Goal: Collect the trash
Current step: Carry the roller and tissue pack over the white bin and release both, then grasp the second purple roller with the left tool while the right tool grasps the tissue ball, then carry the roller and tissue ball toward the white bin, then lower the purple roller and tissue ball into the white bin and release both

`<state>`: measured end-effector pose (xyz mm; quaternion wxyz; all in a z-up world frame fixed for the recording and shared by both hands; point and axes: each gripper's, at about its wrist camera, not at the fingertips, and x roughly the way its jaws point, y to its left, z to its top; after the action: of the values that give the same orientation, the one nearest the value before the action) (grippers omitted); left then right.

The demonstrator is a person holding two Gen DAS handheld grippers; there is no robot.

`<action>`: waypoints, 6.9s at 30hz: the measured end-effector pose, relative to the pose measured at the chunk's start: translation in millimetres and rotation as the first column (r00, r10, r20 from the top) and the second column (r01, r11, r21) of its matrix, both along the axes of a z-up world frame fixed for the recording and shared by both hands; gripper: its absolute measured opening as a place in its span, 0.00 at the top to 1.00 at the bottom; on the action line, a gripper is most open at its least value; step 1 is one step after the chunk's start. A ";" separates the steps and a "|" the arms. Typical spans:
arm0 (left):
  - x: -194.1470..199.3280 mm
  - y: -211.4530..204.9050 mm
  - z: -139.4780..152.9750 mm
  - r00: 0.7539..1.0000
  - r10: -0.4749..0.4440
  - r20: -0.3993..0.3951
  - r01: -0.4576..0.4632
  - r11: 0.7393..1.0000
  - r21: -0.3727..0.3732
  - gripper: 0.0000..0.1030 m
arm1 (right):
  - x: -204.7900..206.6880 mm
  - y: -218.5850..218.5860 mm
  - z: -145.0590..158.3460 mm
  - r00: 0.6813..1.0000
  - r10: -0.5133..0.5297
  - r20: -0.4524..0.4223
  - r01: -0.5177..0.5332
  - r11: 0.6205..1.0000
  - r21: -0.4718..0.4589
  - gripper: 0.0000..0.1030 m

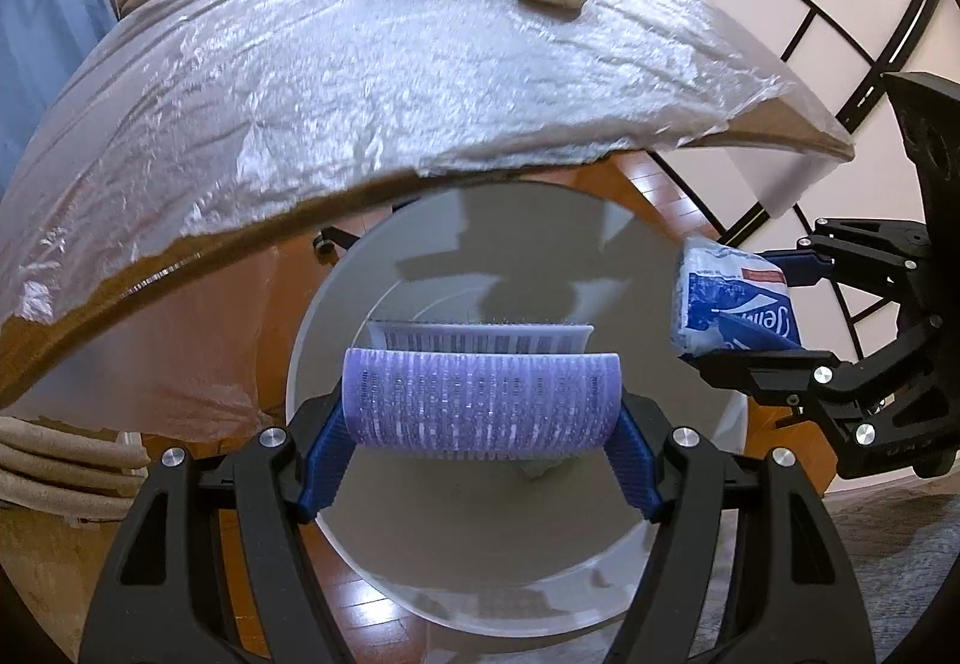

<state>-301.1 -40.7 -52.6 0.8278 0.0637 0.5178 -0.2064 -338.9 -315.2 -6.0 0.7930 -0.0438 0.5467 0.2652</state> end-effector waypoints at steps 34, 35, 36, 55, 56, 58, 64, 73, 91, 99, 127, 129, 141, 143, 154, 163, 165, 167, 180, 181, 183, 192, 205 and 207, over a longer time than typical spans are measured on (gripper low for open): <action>24.3 -23.7 -72.2 0.994 0.018 -0.111 -0.005 0.994 0.112 0.29 | 30.6 28.6 -67.4 0.997 -0.037 -0.071 0.032 0.998 -0.063 0.42; 25.1 -25.3 -73.6 0.993 0.017 -0.114 -0.004 0.993 0.115 0.29 | 31.9 27.1 -68.2 0.997 -0.036 -0.073 0.032 0.997 -0.063 0.42; 24.8 -23.7 -71.6 0.993 0.016 -0.116 -0.002 0.993 0.117 0.29 | 32.4 27.5 -69.7 0.997 -0.036 -0.075 0.031 0.997 -0.065 0.42; 8.8 1.6 23.2 1.000 0.028 -0.012 -0.029 0.994 -0.103 0.12 | 13.3 2.3 7.6 0.989 -0.067 0.131 0.070 0.997 -0.021 0.14; 5.9 3.7 39.8 1.000 0.019 0.014 -0.017 0.990 -0.137 0.12 | 11.0 1.0 20.9 0.983 -0.068 0.173 0.072 0.997 -0.017 0.10; 3.8 6.8 74.3 0.996 0.002 0.088 0.014 0.983 -0.183 0.05 | 10.4 -1.4 48.9 0.959 -0.081 0.273 0.086 0.996 -0.007 0.04; 62.3 14.3 136.0 0.942 0.103 0.320 -0.055 0.986 -0.155 0.01 | 58.7 -4.1 80.7 0.913 -0.180 0.367 0.184 0.983 0.024 0.04; 179.8 22.6 110.4 0.938 0.190 0.289 -0.162 0.979 -0.120 0.01 | 123.7 10.8 71.9 0.895 -0.259 0.363 0.277 0.961 0.004 0.04; 292.5 4.4 65.0 0.962 0.164 0.219 -0.151 0.986 -0.075 0.01 | 180.5 26.6 42.7 0.902 -0.309 0.302 0.329 0.944 -0.018 0.12; 295.6 -9.2 55.2 0.968 0.162 0.194 -0.148 0.985 -0.085 0.05 | 182.4 27.7 36.3 0.905 -0.320 0.281 0.336 0.942 -0.009 0.21; 234.1 0.8 67.1 0.989 0.066 0.133 -0.046 0.987 -0.153 0.57 | 156.4 17.7 48.6 0.919 -0.302 0.251 0.293 0.953 0.074 0.50; 226.3 2.4 68.5 0.988 0.066 0.137 -0.045 0.988 -0.149 0.57 | 154.6 15.5 50.1 0.919 -0.304 0.251 0.293 0.953 0.078 0.50; 190.1 6.2 66.3 0.987 0.094 0.129 -0.074 0.986 -0.146 0.57 | 147.6 15.4 54.0 0.923 -0.292 0.253 0.279 0.957 0.084 0.50; 182.4 8.0 65.3 0.987 0.094 0.129 -0.075 0.987 -0.144 0.57 | 144.3 14.9 55.6 0.923 -0.289 0.254 0.276 0.957 0.085 0.50; 144.6 9.8 67.1 0.985 0.096 0.140 -0.079 0.989 -0.124 0.57 | 125.6 12.8 56.8 0.933 -0.271 0.237 0.258 0.962 0.084 0.50; 112.7 10.8 66.6 0.985 0.093 0.148 -0.078 0.991 -0.106 0.57 | 101.1 13.2 61.6 0.942 -0.240 0.234 0.226 0.970 0.086 0.50; 105.5 12.1 66.1 0.984 0.094 0.149 -0.080 0.992 -0.100 0.57 | 95.3 12.9 62.4 0.944 -0.233 0.233 0.219 0.972 0.087 0.50; 99.6 12.6 64.9 0.985 0.095 0.147 -0.081 0.992 -0.098 0.57 | 90.6 13.2 62.9 0.946 -0.225 0.233 0.211 0.974 0.086 0.50; 65.2 18.6 64.0 0.987 0.089 0.131 -0.078 0.993 -0.090 0.57 | 64.5 14.3 62.8 0.961 -0.171 0.216 0.157 0.984 0.079 0.50; 62.0 18.5 64.4 0.988 0.086 0.130 -0.075 0.993 -0.089 0.57 | 62.5 14.6 63.1 0.962 -0.166 0.215 0.152 0.985 0.080 0.50; 57.3 17.3 64.6 0.989 0.078 0.129 -0.067 0.994 -0.087 0.57 | 57.9 14.9 63.1 0.966 -0.154 0.209 0.140 0.987 0.081 0.50; 32.4 12.4 62.7 0.992 0.038 0.120 -0.029 0.997 -0.078 0.57 | 41.0 13.7 59.8 0.977 -0.120 0.177 0.106 0.991 0.086 0.50; 3.4 6.5 56.9 0.996 -0.019 0.086 0.027 0.996 -0.090 0.57 | 21.0 16.1 52.8 0.988 -0.071 0.138 0.058 0.994 0.095 0.50; -0.9 4.5 54.4 0.996 -0.029 0.080 0.035 0.996 -0.086 0.57 | 17.1 16.6 49.8 0.990 -0.061 0.129 0.049 0.994 0.094 0.50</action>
<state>-302.0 -36.2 1.7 0.8461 0.0438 0.4741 -0.2395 -321.8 -298.6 43.8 0.8355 -0.0098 0.4817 0.2642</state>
